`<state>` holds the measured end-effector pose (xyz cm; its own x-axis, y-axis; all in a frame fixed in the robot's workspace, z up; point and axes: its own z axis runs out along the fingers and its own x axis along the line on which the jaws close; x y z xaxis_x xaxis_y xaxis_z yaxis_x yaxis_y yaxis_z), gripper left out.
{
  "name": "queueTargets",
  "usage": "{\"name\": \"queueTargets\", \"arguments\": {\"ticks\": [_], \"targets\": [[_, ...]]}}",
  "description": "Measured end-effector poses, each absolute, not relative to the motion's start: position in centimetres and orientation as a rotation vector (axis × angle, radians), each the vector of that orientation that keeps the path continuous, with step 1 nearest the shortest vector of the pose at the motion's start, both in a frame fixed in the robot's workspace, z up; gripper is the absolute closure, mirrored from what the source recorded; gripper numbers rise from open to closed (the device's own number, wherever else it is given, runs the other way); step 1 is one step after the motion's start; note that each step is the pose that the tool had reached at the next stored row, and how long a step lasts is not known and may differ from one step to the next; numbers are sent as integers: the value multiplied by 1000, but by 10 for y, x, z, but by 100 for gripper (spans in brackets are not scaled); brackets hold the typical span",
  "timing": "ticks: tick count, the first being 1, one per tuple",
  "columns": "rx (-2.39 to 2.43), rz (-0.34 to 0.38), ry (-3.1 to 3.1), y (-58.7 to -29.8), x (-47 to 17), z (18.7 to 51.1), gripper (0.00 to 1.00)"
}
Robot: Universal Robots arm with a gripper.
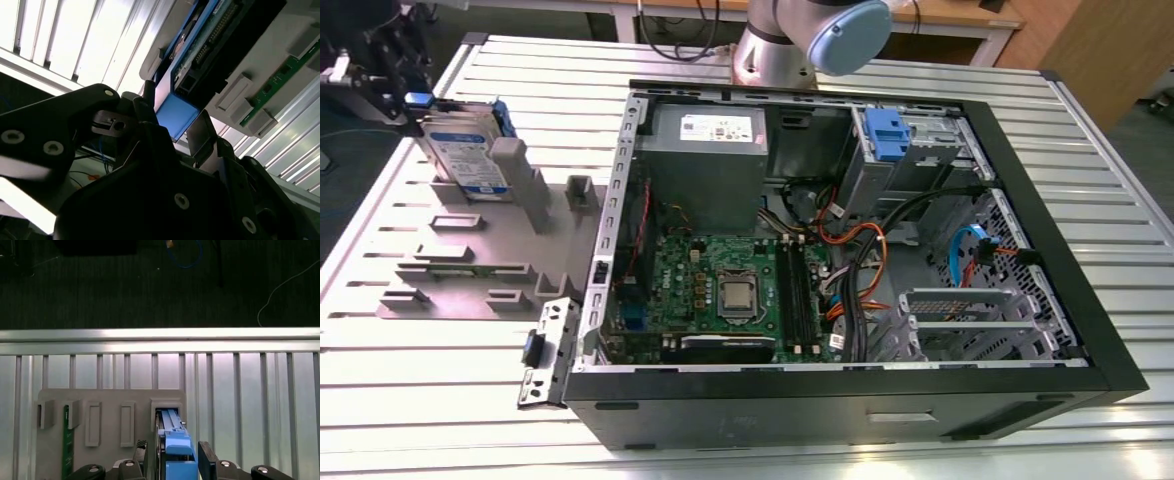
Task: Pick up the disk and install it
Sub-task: 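Pick up the disk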
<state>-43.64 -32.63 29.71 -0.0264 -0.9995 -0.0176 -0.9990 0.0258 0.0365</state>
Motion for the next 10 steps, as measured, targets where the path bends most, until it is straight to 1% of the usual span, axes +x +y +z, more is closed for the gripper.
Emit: {"name": "queueTargets", "arguments": {"ticks": [10], "targets": [[2188,-51,-2245,-326,-438,294,48]]}}
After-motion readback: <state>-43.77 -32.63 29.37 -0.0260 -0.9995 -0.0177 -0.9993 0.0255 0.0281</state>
